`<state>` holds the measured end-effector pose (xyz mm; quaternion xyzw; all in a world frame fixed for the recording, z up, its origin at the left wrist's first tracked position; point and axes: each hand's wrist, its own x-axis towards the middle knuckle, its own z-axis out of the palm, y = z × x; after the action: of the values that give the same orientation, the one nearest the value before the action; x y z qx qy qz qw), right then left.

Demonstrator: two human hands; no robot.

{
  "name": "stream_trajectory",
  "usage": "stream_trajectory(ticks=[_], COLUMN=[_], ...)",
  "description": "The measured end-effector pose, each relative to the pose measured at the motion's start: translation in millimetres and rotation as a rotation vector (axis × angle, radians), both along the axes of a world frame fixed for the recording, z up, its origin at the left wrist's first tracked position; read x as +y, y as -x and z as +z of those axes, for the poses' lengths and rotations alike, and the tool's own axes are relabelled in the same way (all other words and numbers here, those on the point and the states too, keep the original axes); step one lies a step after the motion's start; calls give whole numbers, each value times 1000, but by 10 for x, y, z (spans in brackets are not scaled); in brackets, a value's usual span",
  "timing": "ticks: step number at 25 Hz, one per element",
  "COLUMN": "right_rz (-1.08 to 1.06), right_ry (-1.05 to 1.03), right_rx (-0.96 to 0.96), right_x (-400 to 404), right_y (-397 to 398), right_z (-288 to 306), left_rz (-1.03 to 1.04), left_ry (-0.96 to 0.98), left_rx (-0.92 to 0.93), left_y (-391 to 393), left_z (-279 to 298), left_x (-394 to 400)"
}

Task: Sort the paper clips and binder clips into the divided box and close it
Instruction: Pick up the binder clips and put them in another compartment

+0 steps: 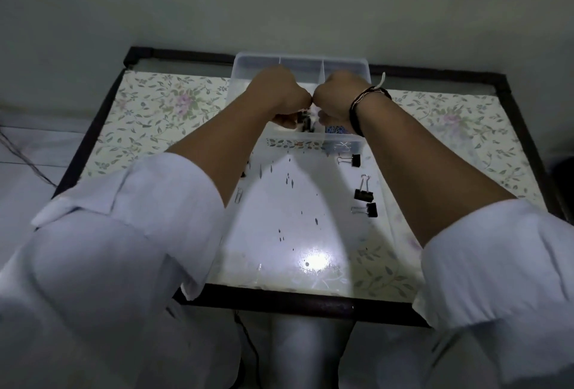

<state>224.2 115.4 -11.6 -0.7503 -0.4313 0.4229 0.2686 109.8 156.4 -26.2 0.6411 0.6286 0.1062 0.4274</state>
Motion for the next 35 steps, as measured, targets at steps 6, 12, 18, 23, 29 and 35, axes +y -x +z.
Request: stream_trajectory(ticks=[6, 12, 18, 23, 29, 35], right_rz=[-109, 149, 272, 295, 324, 338], right_ry=[-166, 56, 78, 35, 34, 34], right_rx=[-79, -267, -532, -488, -439, -418], right_x=[-789, -1306, -1067, -1000, -1002, -988], right_y=[-328, -357, -528, -536, -534, -509], right_z=[-79, -517, -591, -620, -652, -655], left_rz=[88, 51, 22, -43, -143, -130], left_ry=[-246, -130, -150, -137, -201, -174], left_rx=[53, 417, 502, 563, 705, 683], left_y=[597, 1211, 1131, 934, 746, 709], left_z=[77, -532, -734, -808, -829, -792], left_x=[-568, -997, -796, -820, -892, -930])
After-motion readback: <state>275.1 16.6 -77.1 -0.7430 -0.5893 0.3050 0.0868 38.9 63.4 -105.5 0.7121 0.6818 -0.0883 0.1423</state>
